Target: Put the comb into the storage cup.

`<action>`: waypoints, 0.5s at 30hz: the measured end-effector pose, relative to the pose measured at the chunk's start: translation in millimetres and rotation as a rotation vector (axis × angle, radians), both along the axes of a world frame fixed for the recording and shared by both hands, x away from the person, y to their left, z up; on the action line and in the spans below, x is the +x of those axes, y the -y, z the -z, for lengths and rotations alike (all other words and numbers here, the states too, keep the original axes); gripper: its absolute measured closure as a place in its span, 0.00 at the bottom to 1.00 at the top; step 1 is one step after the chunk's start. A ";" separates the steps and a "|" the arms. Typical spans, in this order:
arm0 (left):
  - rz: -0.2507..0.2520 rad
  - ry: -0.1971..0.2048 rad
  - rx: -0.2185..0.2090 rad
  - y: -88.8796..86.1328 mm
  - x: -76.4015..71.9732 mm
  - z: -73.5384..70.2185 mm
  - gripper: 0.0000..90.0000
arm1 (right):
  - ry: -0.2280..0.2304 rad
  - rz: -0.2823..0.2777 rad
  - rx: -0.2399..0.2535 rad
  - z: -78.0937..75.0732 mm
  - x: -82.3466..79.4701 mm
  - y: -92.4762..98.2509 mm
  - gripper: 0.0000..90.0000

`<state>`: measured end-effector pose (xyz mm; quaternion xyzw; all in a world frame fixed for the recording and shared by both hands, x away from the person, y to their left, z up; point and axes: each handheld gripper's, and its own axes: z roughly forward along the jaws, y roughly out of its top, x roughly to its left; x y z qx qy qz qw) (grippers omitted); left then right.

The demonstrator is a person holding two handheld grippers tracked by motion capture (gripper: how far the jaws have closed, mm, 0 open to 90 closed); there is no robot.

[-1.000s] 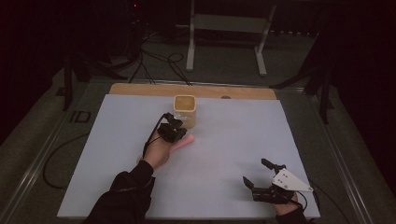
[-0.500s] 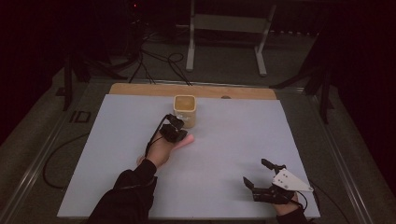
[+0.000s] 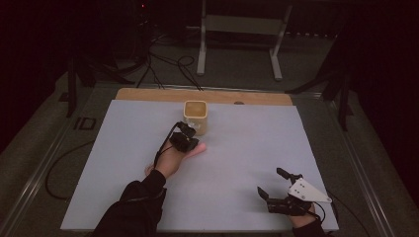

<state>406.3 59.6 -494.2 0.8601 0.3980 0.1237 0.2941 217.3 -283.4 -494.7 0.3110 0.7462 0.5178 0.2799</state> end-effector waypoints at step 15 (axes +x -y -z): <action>0.097 -0.024 0.002 25.0 -25.5 1.6 1.00 | 0.004 0.003 0.001 -1.1 -1.0 0.8 0.10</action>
